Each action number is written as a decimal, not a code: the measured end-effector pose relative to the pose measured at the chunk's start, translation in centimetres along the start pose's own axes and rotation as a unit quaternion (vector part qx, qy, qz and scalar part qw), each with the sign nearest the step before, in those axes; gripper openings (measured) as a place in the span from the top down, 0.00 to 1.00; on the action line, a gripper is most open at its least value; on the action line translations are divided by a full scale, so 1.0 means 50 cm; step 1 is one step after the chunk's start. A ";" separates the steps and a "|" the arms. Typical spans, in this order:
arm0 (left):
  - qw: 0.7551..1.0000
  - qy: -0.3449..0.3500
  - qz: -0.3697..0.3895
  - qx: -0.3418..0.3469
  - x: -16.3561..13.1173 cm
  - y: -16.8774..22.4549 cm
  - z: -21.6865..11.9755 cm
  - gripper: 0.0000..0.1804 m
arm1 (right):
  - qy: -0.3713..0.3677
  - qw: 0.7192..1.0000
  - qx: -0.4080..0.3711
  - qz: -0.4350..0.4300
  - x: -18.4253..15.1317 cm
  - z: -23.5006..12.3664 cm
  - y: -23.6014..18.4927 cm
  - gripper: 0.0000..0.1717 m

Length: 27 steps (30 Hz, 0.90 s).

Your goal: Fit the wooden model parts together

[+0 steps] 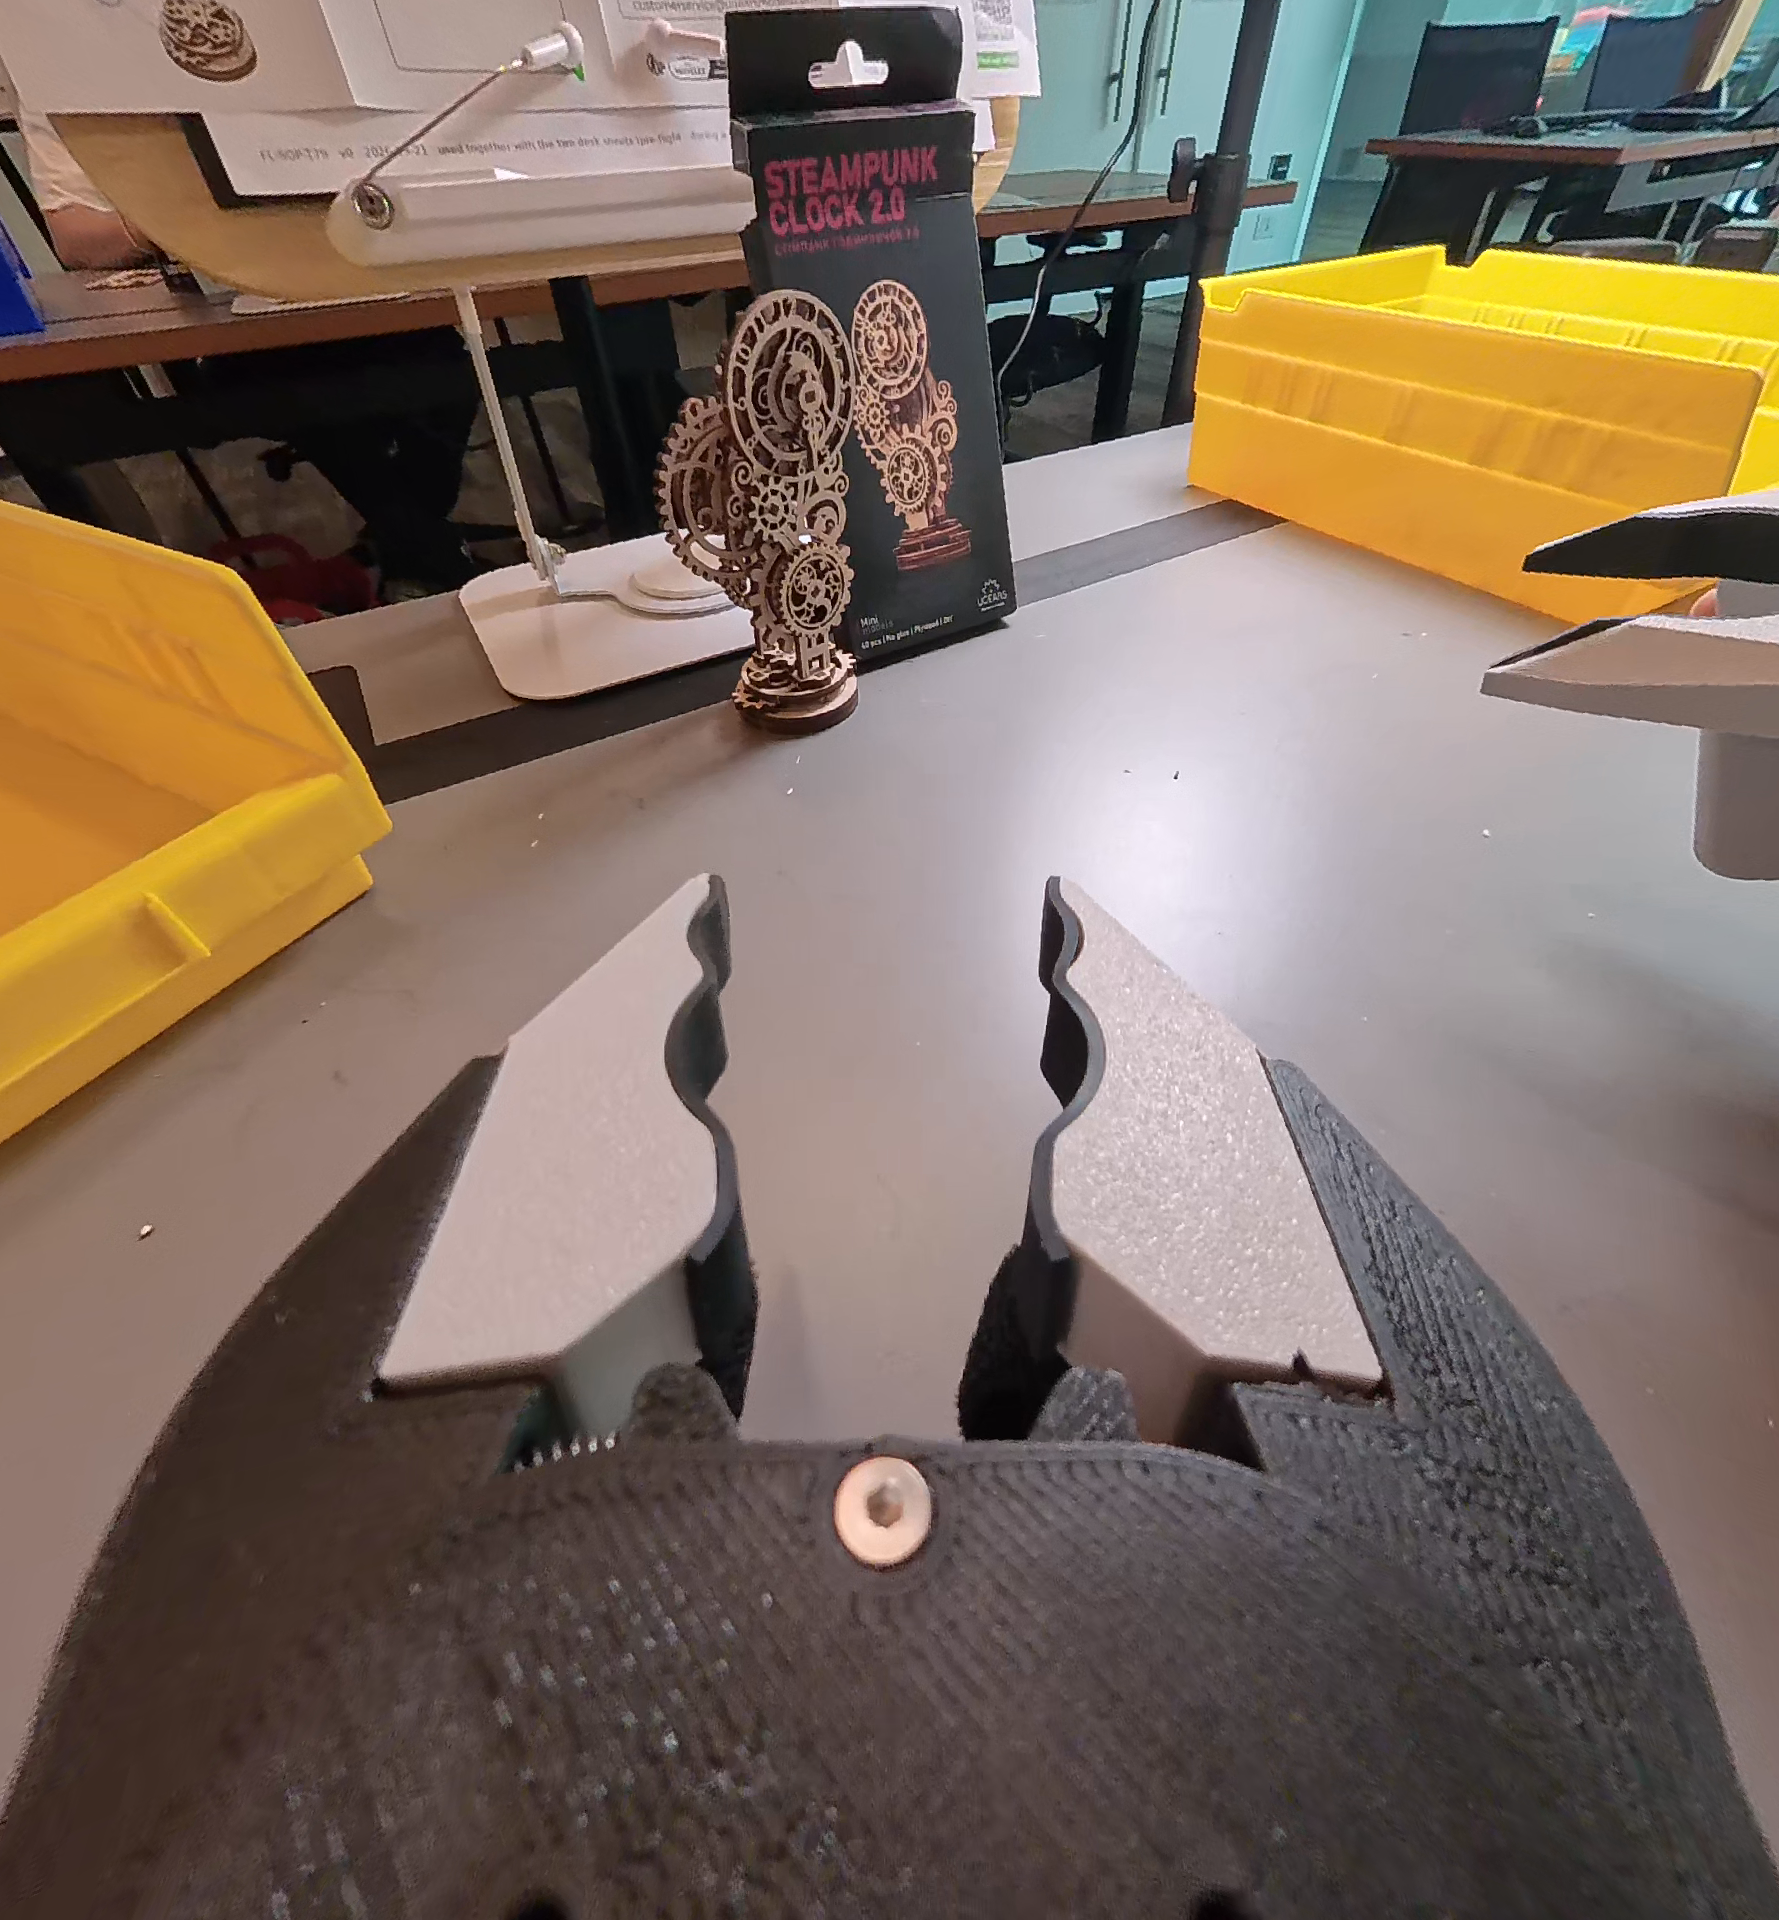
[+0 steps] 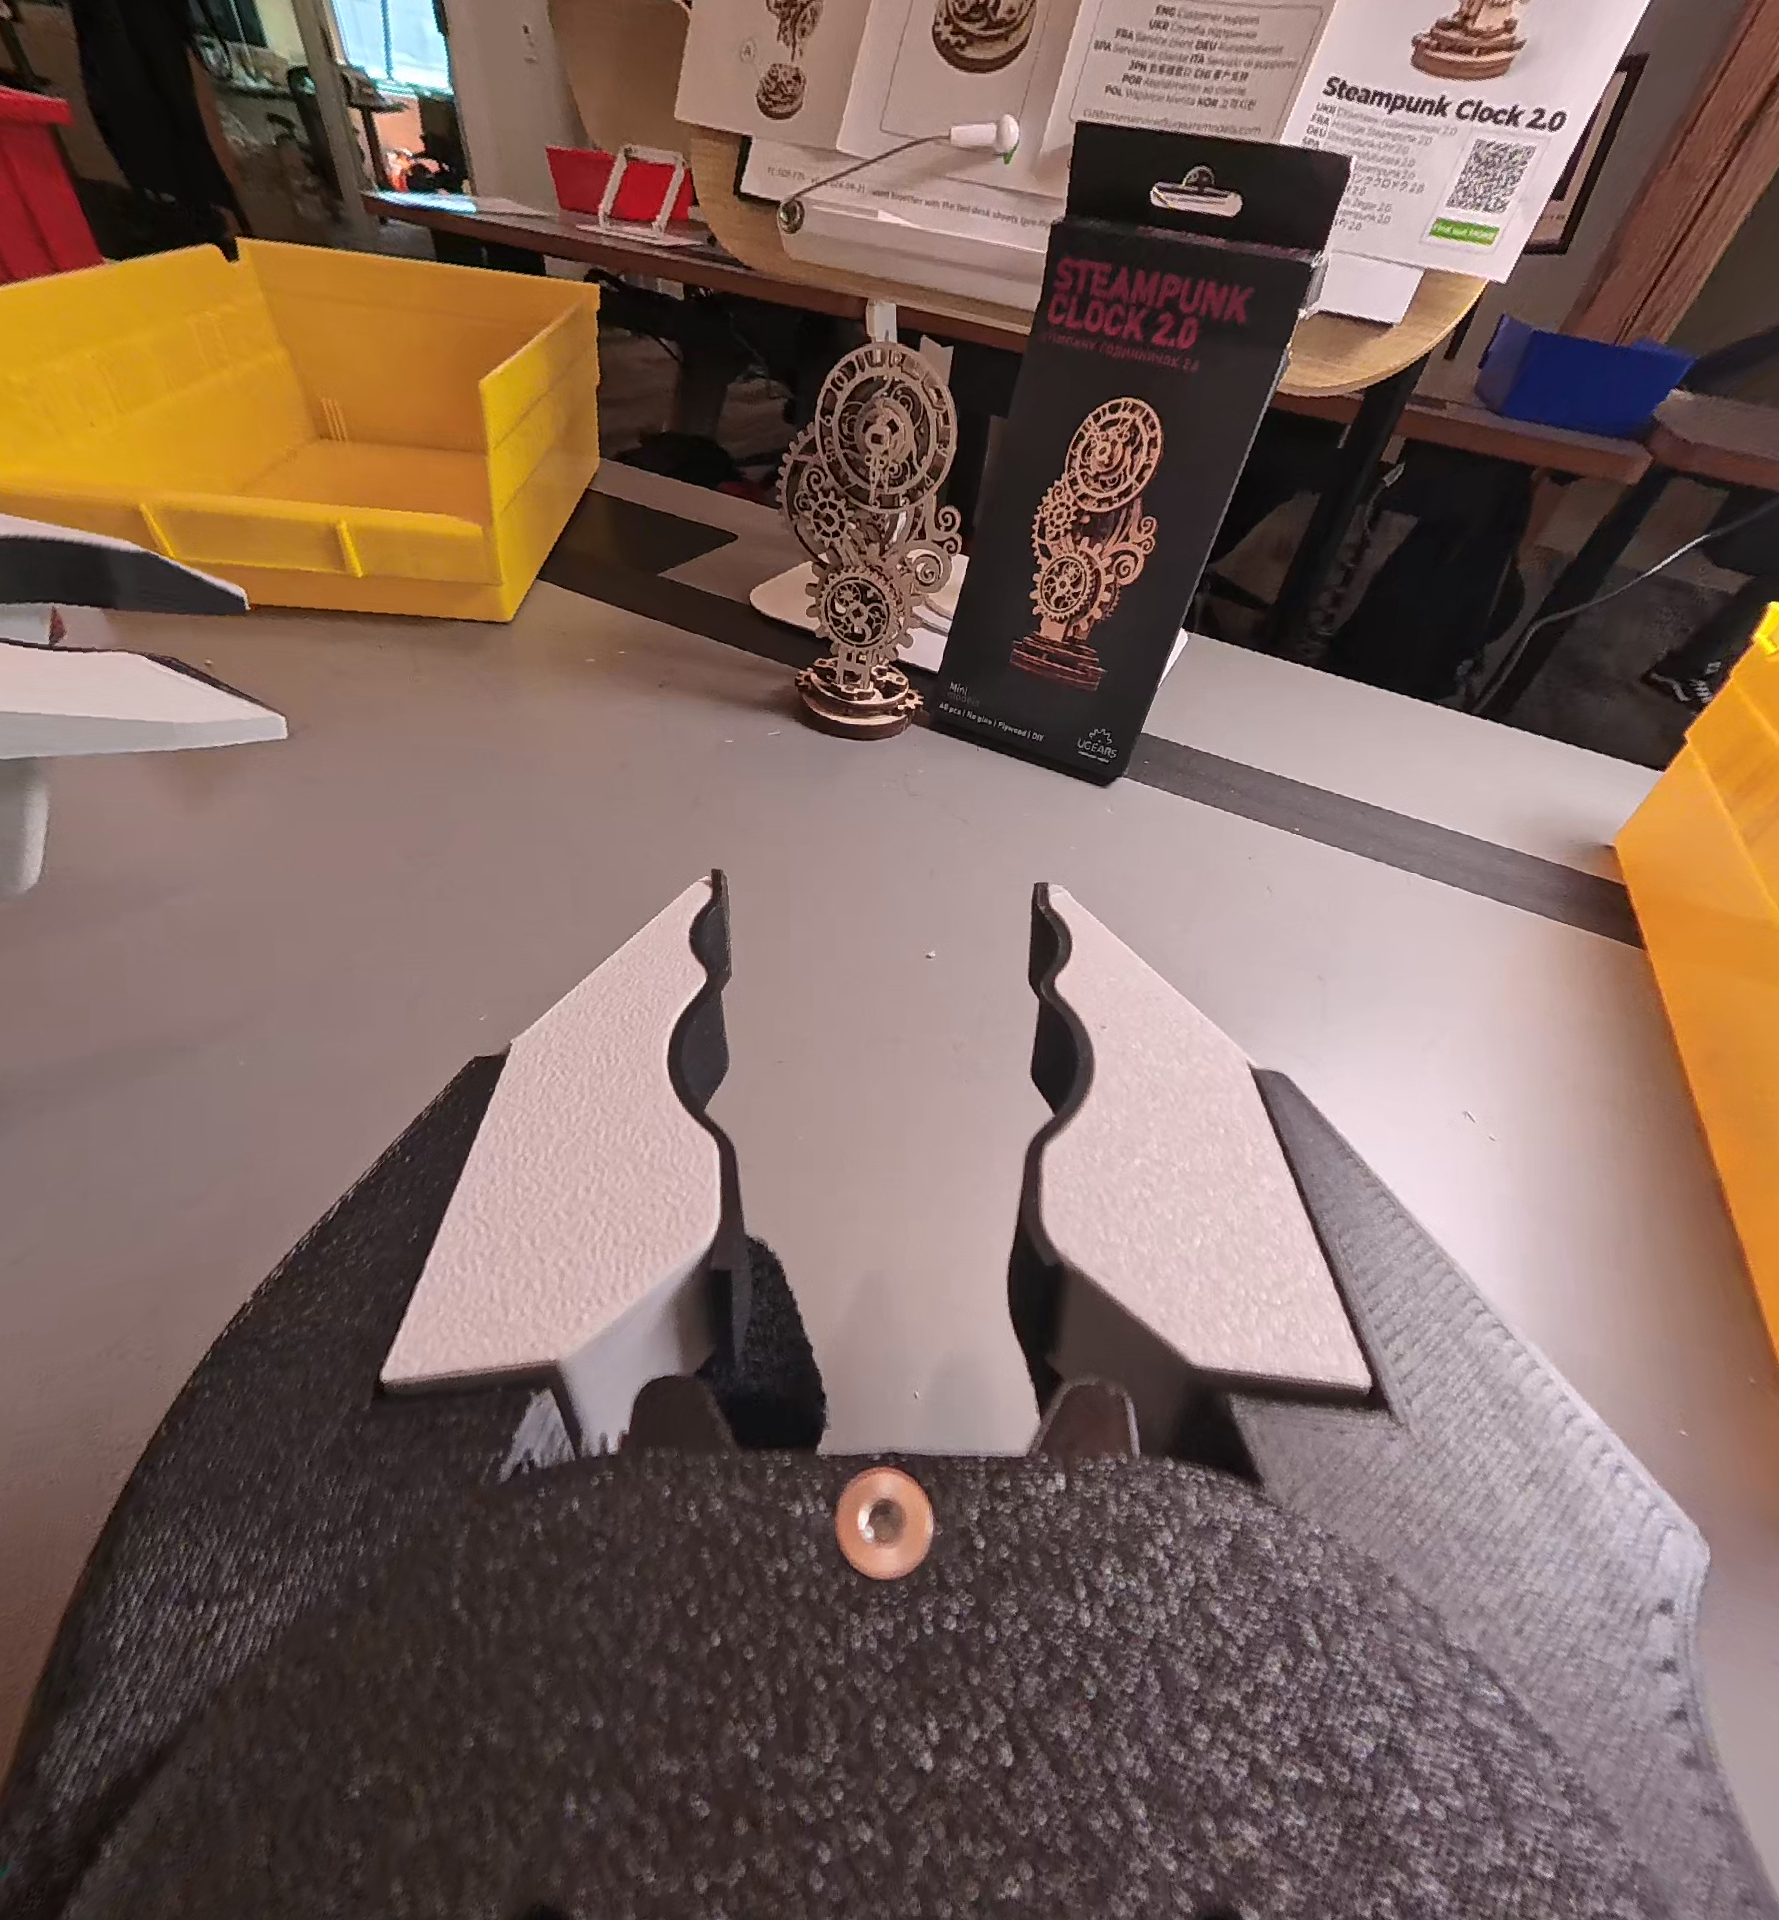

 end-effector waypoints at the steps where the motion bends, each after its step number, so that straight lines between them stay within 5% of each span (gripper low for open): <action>1: 1.000 0.000 -0.001 -0.001 0.000 0.000 0.000 0.68 | -0.001 1.000 0.000 0.002 -0.001 0.001 0.001 0.67; 11: 1.000 -0.004 -0.011 -0.017 -0.003 0.003 0.002 0.75 | 0.020 1.000 0.012 0.009 0.013 0.004 0.012 0.69; 16: 1.000 0.017 0.002 -0.001 0.039 -0.029 0.009 0.76 | 0.067 0.998 0.013 -0.018 0.091 0.052 0.069 0.71; 22: 0.998 0.062 -0.012 0.011 0.148 -0.101 0.032 0.78 | 0.111 0.993 0.007 -0.045 0.275 0.206 0.202 0.69; 27: 0.995 0.099 -0.020 0.023 0.203 -0.135 0.043 0.78 | 0.090 0.992 -0.032 -0.076 0.363 0.388 0.332 0.62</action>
Point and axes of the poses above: each gripper's, where its closed fingertips meet, z out along the fingers, x out of its top, y = z × x across the jaws, the point moved 5 cm from there along -z, back along the fingers, and after that the axes turned 5 degrees about -x, right-handed, at the moved point
